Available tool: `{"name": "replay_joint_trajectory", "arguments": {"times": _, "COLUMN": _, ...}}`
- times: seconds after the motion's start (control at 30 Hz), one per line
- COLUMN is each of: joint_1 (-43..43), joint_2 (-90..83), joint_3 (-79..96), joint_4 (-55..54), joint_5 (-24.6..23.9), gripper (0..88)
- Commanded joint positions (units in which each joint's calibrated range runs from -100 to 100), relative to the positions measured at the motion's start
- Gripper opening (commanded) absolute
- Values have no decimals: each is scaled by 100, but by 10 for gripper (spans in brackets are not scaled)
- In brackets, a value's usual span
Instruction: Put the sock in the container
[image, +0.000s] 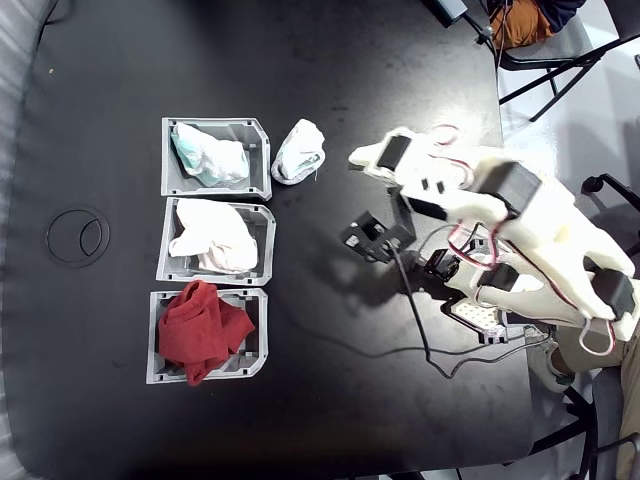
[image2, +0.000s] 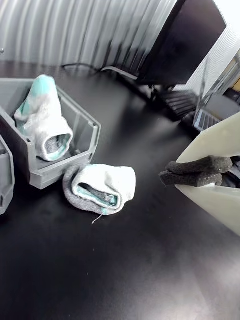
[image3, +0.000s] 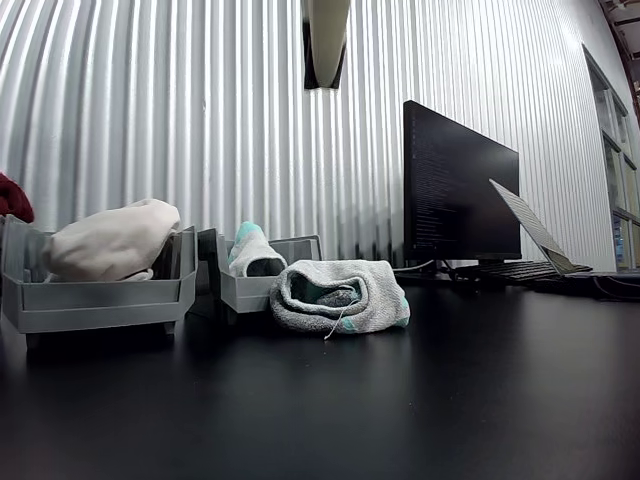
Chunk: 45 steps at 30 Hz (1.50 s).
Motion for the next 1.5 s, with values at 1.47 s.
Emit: {"name": "replay_joint_trajectory", "arguments": {"times": 1.47, "joint_1": 788, "joint_2": 5572, "joint_3": -6247, "joint_4": 1179, "joint_5": -10, "gripper": 47}}
